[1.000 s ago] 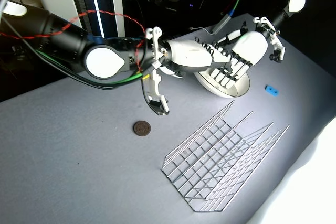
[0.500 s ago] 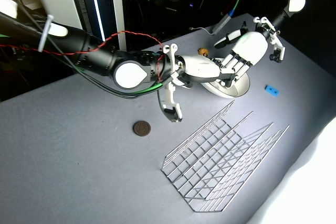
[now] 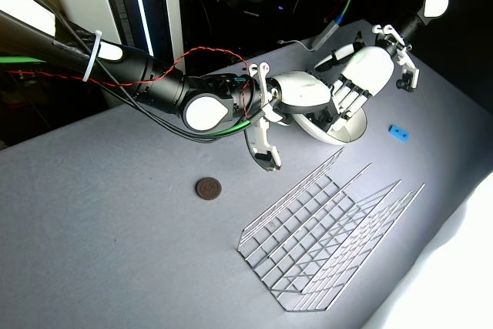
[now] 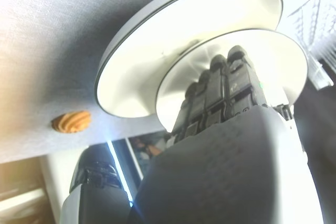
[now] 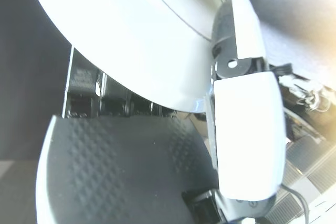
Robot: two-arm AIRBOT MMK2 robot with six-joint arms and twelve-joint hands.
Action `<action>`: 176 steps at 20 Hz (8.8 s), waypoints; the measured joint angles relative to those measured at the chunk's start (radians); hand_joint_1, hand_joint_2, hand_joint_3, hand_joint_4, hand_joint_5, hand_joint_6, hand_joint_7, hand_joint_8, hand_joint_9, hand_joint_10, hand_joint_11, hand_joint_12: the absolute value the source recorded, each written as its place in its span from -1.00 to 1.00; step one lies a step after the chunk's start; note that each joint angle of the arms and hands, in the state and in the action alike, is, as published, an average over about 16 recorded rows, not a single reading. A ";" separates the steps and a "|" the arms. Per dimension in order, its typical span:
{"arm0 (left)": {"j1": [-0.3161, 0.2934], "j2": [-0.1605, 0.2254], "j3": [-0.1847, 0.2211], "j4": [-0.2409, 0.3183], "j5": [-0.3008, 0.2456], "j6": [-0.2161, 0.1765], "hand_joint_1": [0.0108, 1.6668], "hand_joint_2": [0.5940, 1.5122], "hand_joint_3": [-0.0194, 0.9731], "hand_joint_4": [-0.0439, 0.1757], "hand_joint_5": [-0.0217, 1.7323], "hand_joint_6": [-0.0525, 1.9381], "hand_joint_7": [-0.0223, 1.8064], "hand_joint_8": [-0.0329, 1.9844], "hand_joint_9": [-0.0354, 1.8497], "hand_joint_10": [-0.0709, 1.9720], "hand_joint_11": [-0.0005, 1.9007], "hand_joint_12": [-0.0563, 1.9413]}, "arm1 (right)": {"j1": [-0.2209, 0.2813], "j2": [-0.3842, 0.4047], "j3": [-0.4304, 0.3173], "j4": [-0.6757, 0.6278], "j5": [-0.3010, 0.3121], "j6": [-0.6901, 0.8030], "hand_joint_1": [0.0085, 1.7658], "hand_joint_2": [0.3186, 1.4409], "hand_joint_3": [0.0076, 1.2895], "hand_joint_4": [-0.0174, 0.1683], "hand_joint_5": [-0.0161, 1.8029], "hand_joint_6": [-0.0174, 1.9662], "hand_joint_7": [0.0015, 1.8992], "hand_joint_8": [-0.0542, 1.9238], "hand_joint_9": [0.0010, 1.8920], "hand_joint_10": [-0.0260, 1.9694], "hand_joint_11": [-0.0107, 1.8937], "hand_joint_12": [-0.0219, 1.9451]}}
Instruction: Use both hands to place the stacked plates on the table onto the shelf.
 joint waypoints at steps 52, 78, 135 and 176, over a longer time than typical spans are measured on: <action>-0.177 0.161 -0.009 0.047 0.025 -0.150 -0.99 0.03 -0.92 -0.61 -0.95 -0.94 -0.96 -0.98 -0.94 -0.92 -0.98 -0.94 | 0.570 0.442 -0.146 -0.462 -0.272 1.417 0.34 0.23 -0.99 -0.81 0.05 0.01 0.18 -0.20 0.43 -0.98 0.00 0.07; -0.128 0.146 -0.045 0.037 0.045 -0.138 -0.99 0.02 -0.92 -0.60 -0.95 -0.94 -0.96 -0.98 -0.94 -0.92 -0.98 -0.94 | 0.527 0.259 0.242 -0.968 -0.181 2.022 0.39 0.23 -0.99 -0.81 0.06 0.02 0.17 -0.25 0.33 -0.78 0.00 0.05; 0.018 0.109 0.001 0.049 0.071 -0.107 -0.99 0.01 -0.92 -0.61 -0.95 -0.94 -0.96 -0.98 -0.94 -0.92 -0.98 -0.94 | 0.322 0.148 0.377 -0.913 -0.347 2.188 0.39 0.25 -0.99 -0.85 0.01 -0.21 0.14 -0.70 0.22 -0.91 -0.16 0.20; 0.029 0.098 0.036 0.039 0.080 -0.087 -1.00 -0.03 -0.92 -0.61 -0.95 -0.94 -0.96 -0.98 -0.97 -0.94 -0.98 -0.94 | 0.448 0.226 0.265 -0.918 -0.331 2.051 0.10 0.29 -0.99 -0.86 -0.28 -0.95 -0.26 -0.94 -0.27 -0.95 -0.81 0.31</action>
